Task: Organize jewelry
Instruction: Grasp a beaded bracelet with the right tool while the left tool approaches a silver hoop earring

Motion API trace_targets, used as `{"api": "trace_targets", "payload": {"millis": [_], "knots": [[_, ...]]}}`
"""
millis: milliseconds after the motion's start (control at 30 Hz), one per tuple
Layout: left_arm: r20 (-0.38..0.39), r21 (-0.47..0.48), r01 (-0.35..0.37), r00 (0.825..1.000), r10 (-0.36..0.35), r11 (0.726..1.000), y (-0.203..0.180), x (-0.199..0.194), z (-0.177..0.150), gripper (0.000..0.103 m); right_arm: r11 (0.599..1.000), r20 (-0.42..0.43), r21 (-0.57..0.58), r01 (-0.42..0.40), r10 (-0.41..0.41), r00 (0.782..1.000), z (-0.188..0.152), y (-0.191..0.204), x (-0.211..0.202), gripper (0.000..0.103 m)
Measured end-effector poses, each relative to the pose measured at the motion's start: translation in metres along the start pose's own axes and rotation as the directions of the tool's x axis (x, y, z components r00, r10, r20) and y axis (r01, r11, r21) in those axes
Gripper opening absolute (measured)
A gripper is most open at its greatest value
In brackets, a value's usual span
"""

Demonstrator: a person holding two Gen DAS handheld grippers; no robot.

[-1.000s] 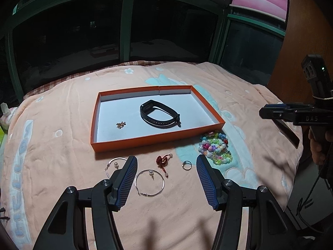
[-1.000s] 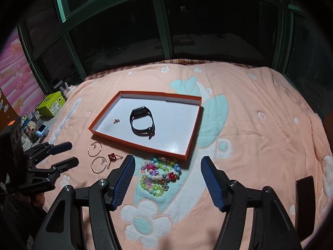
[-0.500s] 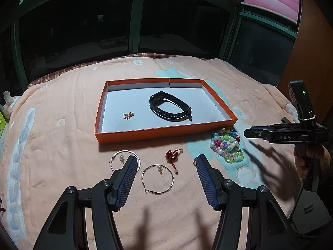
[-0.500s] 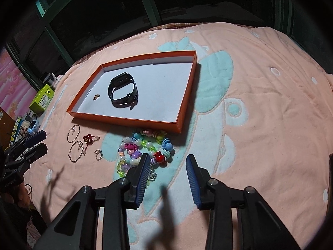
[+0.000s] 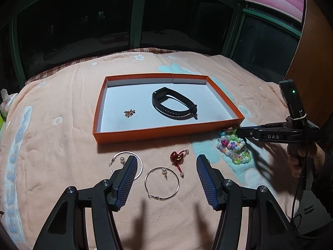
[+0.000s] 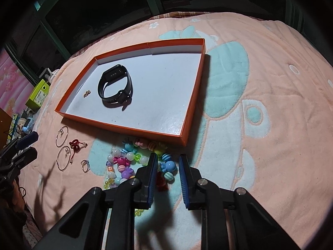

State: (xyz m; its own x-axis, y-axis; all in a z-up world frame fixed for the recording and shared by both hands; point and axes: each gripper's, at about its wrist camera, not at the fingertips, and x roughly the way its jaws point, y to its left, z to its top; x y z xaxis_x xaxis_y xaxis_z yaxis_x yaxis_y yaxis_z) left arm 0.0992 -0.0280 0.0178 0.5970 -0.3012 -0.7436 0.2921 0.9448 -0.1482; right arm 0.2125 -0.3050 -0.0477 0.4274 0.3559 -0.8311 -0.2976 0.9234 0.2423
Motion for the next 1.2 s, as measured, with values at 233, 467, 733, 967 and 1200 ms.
{"api": "trace_targets", "payload": {"millis": [233, 467, 733, 967, 1200], "knots": [[-0.005, 0.013, 0.017, 1.000, -0.016, 1.000, -0.008, 0.005, 0.001, 0.063, 1.000, 0.026, 0.001, -0.004, 0.004, 1.000, 0.001, 0.002, -0.009, 0.018], [-0.007, 0.026, 0.039, 0.999, -0.039, 0.999, -0.019, 0.007, 0.000, 0.063, 1.000, 0.040, 0.001, -0.002, 0.002, 0.999, 0.004, 0.001, -0.019, 0.018], [-0.011, 0.018, 0.038, 0.999, -0.038, 0.999, -0.017, 0.008, -0.001, 0.063, 0.999, 0.027, -0.023, 0.026, -0.025, 0.999, -0.004, 0.006, -0.027, 0.040], [-0.019, 0.017, 0.036, 0.999, -0.036, 0.999, -0.015, 0.007, -0.006, 0.063, 0.990, 0.022, -0.137, -0.021, 0.024, 0.999, -0.014, 0.031, -0.035, 0.041], [-0.020, 0.009, 0.033, 0.999, -0.033, 0.999, -0.012, 0.006, -0.008, 0.063, 0.981, -0.047, -0.179, -0.079, 0.071, 0.996, -0.033, 0.043, -0.030, 0.041]]}}
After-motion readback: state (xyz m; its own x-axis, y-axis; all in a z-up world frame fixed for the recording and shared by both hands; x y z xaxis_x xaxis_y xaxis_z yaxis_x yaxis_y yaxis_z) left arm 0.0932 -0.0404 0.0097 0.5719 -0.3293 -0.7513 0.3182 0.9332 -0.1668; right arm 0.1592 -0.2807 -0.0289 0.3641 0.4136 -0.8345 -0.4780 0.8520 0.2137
